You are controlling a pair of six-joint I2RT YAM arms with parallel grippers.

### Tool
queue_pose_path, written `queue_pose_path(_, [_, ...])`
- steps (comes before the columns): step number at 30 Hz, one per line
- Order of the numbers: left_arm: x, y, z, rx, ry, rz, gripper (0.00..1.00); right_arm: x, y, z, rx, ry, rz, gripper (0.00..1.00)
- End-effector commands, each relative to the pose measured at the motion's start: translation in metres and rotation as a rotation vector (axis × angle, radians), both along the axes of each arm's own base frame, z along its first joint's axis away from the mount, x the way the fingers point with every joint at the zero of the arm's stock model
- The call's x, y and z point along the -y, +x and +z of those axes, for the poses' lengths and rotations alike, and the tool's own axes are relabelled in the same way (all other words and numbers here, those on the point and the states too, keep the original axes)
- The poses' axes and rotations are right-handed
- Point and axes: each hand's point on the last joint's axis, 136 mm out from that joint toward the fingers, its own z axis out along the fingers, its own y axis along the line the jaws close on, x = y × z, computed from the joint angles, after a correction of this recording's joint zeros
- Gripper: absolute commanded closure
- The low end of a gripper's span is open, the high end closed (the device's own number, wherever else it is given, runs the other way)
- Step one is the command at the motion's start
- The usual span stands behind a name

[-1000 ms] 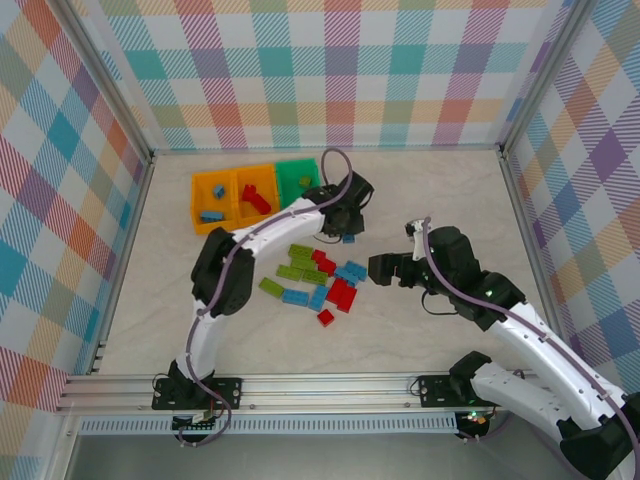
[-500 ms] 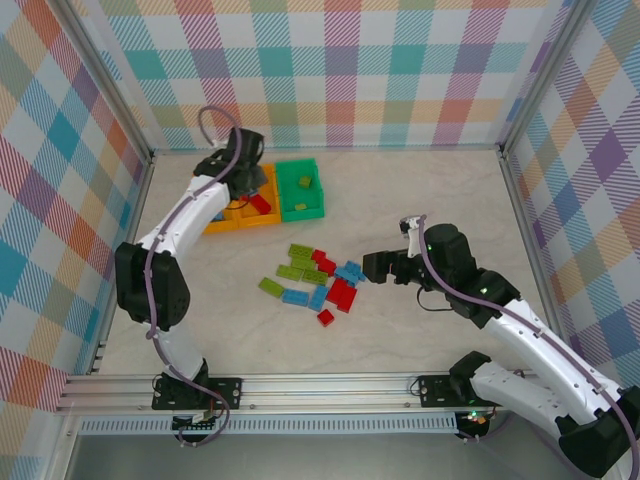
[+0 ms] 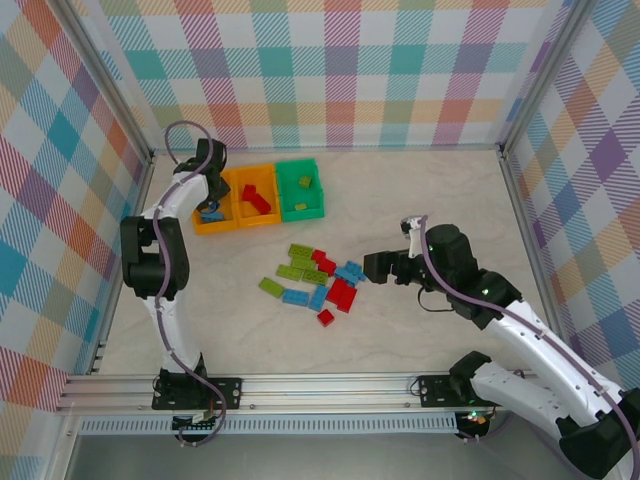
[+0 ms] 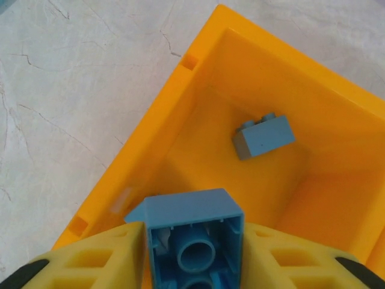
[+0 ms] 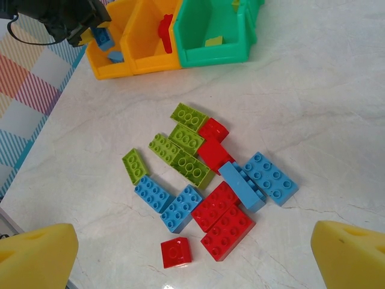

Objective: Sort the legos into containers by color

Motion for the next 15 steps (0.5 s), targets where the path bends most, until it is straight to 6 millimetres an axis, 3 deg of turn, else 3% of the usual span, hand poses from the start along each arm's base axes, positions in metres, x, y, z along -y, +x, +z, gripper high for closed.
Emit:
queue_pose_path(1, [0.0, 0.009, 0.048, 0.124, -0.02, -0.001, 0.54, 0.003, 0.002, 0.005, 0.02, 0.001, -0.009, 0.0])
queue_pose_path(5, [0.004, -0.002, 0.076, 0.186, -0.043, -0.016, 0.48, -0.005, 0.007, 0.005, 0.009, 0.0, 0.015, 0.0])
queue_pose_path(8, [0.014, -0.017, 0.101, 0.235, -0.078, -0.063, 0.49, -0.014, 0.012, 0.003, -0.001, -0.004, 0.04, 0.0])
queue_pose_path(11, [0.045, -0.042, 0.138, 0.305, -0.117, -0.179, 0.5, -0.022, 0.02, -0.003, -0.021, -0.025, 0.064, 0.0])
queue_pose_path(15, [0.1, -0.091, 0.182, 0.378, -0.056, -0.417, 0.51, -0.044, 0.034, -0.016, -0.058, -0.034, 0.126, 0.0])
